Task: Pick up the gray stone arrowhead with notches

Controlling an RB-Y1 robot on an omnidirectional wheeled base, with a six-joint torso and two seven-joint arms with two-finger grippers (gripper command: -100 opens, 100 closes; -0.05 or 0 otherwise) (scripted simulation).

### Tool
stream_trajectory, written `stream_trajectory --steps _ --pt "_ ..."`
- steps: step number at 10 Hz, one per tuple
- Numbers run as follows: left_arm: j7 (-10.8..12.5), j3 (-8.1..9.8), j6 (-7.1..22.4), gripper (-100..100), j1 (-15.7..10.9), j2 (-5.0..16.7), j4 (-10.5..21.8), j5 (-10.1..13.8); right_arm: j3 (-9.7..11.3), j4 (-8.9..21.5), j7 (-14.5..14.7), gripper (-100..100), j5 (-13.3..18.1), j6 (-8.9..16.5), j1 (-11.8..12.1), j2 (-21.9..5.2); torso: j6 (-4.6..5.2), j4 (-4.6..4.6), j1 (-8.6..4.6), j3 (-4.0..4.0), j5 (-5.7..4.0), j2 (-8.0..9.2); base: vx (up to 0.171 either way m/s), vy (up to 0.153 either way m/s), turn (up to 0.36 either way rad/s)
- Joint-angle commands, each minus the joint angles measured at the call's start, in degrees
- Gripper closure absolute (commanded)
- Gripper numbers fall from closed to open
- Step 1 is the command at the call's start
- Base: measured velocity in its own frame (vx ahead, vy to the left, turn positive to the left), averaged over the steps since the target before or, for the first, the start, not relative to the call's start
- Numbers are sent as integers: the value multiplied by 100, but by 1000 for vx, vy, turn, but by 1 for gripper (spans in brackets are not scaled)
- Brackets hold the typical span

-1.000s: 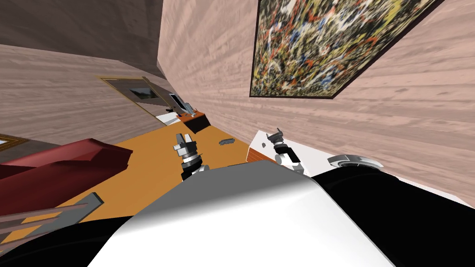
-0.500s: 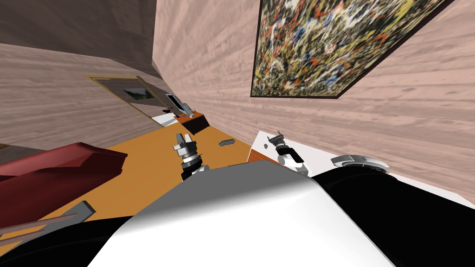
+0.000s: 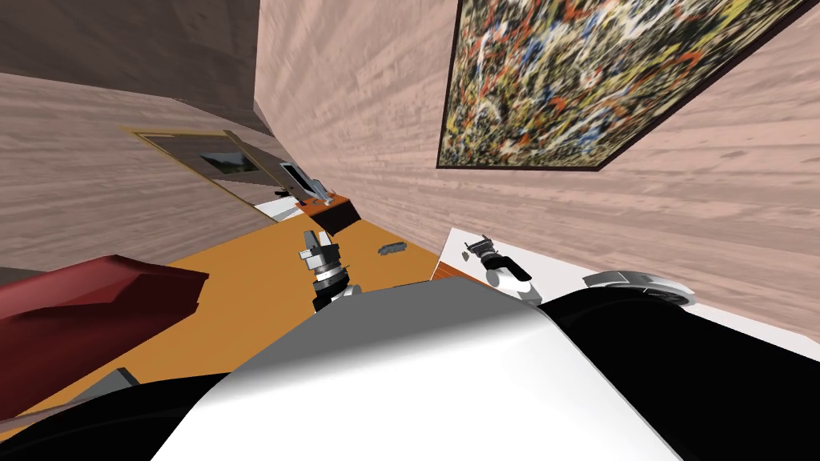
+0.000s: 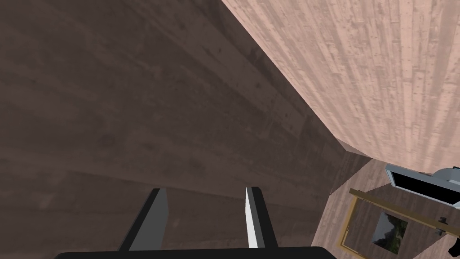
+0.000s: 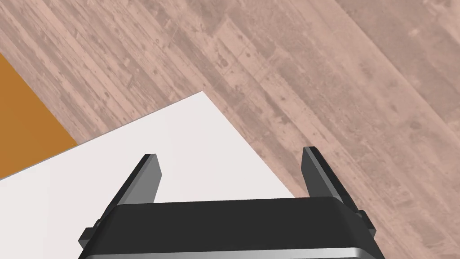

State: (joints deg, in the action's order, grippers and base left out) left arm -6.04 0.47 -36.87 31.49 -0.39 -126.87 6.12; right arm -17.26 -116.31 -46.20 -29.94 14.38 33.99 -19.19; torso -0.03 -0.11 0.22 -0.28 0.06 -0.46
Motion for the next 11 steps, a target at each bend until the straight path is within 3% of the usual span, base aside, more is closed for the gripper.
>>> stream_trajectory --steps 1,2,5,7,8,11 --pt "0 0 0 0 0 0 0 0 -132 199 -272 -100 -206 286 39 -107 0 0 0 0 0 0 115 80 -45" --pt "0 0 0 0 0 0 0 0 -132 199 -272 -100 -206 466 39 -107 1 0 0 -1 -1 -3 107 68 -69" --pt "0 0 0 0 0 0 0 0 -356 524 -714 -100 -542 1037 128 -247 1 -1 -3 -1 0 -1 119 83 -54" --pt "0 0 0 0 0 0 0 0 -356 524 -714 -100 -542 1154 128 -247 0 0 -11 1 -1 1 77 37 -21" --pt "0 0 0 0 -1 1 0 0 -464 694 -925 -100 -706 1378 174 -308 0 3 -23 9 -4 17 79 33 -48" --pt "0 1 0 0 1 0 0 0 -570 870 -1129 -100 -865 1835 220 -363 1 -1 -12 -5 -3 -10 126 48 -51"
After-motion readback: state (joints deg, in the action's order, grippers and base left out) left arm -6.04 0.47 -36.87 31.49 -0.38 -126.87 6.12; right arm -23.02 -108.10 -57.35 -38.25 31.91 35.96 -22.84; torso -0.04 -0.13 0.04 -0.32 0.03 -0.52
